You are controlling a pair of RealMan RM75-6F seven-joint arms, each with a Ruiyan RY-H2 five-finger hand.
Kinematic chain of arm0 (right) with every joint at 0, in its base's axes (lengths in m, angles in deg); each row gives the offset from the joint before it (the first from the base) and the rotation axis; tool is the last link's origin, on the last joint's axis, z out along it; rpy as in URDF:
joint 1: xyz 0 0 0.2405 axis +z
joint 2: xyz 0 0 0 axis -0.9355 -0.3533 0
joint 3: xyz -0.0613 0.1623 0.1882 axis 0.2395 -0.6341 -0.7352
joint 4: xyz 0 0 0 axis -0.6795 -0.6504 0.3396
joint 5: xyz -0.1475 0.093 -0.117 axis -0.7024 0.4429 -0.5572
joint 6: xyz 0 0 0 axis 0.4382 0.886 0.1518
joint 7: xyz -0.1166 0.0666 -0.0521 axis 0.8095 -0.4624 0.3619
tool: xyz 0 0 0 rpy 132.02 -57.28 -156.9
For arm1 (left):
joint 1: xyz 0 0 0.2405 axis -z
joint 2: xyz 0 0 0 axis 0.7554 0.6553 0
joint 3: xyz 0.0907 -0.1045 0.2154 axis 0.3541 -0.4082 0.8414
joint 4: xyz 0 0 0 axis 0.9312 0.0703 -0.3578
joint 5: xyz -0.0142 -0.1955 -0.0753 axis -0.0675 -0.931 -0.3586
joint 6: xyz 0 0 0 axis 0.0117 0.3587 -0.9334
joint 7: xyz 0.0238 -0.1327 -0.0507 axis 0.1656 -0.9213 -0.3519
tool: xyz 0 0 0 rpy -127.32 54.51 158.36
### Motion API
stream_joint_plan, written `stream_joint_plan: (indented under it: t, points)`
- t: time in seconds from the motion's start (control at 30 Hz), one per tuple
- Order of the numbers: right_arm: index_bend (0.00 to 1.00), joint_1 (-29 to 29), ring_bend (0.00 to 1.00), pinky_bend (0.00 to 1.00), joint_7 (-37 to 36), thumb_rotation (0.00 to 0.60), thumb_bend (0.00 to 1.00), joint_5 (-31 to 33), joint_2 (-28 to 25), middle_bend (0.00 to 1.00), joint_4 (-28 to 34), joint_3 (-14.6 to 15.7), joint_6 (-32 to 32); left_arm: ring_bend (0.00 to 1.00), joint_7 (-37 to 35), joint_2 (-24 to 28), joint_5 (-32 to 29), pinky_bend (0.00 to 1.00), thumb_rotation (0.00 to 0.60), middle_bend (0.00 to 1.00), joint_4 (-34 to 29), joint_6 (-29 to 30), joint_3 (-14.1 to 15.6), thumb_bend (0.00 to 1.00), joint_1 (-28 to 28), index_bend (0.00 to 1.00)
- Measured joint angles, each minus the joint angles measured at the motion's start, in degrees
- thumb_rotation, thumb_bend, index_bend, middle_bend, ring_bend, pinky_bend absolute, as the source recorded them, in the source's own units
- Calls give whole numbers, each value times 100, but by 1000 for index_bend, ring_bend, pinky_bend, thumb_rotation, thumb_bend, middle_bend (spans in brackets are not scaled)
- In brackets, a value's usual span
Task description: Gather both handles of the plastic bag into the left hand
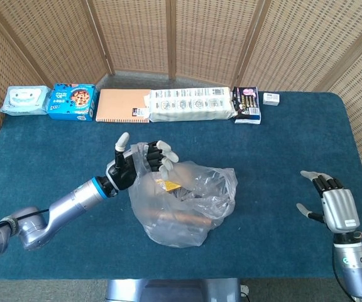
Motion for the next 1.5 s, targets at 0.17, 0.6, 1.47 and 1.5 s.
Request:
stream_joint_plan:
  t: [0.17, 0.6, 1.47, 1.5]
  points:
    - [185, 135, 253, 313, -72, 600, 131, -46, 290, 268, -334, 11, 24, 424, 16, 12, -144, 486, 0, 392, -43, -19, 25, 71, 125, 347]
    - [183, 443, 237, 296, -354, 600, 101, -179, 847, 263, -473, 7, 179, 424, 129, -23, -444, 486, 0, 393, -46, -223, -61, 69, 481, 350]
    - [182, 978, 216, 273, -299, 600, 90, -131, 1679, 262, -584, -100, 109, 423, 375, -174, -759, 486, 0, 398, -35, -515, -259, 70, 848, 350]
    - [182, 983, 212, 269, -304, 600, 89, -124, 1702, 262, -594, -101, 109, 424, 374, -173, -763, 486, 0, 399, -33, -515, -260, 70, 848, 350]
